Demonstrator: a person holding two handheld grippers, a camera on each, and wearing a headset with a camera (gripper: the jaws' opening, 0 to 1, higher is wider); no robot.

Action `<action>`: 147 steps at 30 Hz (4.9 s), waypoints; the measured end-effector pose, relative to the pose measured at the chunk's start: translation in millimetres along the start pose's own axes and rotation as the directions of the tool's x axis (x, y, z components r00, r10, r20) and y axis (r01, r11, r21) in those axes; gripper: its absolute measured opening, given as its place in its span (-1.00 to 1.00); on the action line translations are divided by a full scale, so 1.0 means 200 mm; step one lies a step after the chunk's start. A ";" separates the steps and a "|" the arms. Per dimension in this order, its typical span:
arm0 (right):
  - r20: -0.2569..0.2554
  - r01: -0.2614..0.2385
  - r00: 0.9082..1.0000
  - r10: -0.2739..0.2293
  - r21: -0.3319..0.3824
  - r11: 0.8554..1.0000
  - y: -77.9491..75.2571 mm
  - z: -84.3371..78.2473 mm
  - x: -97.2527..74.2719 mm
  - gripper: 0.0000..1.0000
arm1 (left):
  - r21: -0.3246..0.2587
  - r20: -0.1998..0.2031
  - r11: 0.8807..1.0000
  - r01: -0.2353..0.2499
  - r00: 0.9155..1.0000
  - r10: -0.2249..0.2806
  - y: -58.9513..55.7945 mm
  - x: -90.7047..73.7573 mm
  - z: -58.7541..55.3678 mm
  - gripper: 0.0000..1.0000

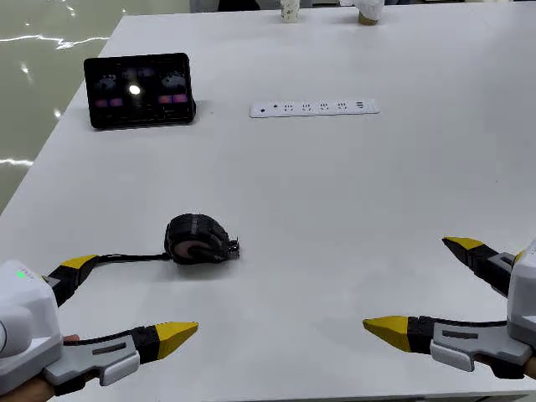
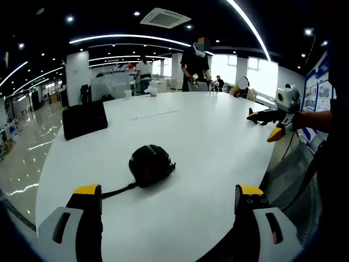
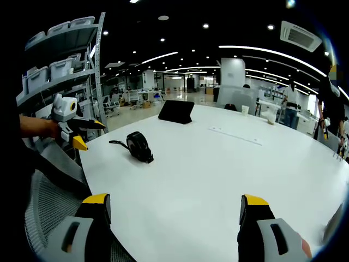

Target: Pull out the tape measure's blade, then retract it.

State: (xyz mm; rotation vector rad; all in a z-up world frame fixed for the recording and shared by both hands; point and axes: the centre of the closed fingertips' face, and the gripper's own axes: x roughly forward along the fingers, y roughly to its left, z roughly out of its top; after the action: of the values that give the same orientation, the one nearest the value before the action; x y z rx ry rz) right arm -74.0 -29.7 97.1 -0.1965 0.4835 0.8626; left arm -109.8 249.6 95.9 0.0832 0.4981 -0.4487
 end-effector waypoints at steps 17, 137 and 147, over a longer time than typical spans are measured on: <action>-0.037 -0.024 0.999 0.023 -0.028 0.999 -0.03 0.00 0.05 0.98 | 0.026 -0.012 1.000 0.000 1.000 0.000 0.05 0.03 0.02 0.98; -0.408 -0.672 0.740 0.534 -0.421 0.610 0.38 0.09 1.19 -0.55 | 0.361 -0.504 0.736 0.573 0.784 -0.363 0.24 0.57 -0.04 -0.42; -0.422 -0.686 0.728 0.541 -0.423 0.593 0.42 0.06 1.22 -0.68 | 0.348 -0.516 0.725 0.595 0.767 -0.381 0.23 0.58 -0.05 -0.47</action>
State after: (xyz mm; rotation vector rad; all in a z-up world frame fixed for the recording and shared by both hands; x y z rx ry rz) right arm -0.2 193.1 -8.2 -0.7197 0.5341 1.6968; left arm -3.8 246.3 29.8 0.5664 0.8220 -1.1157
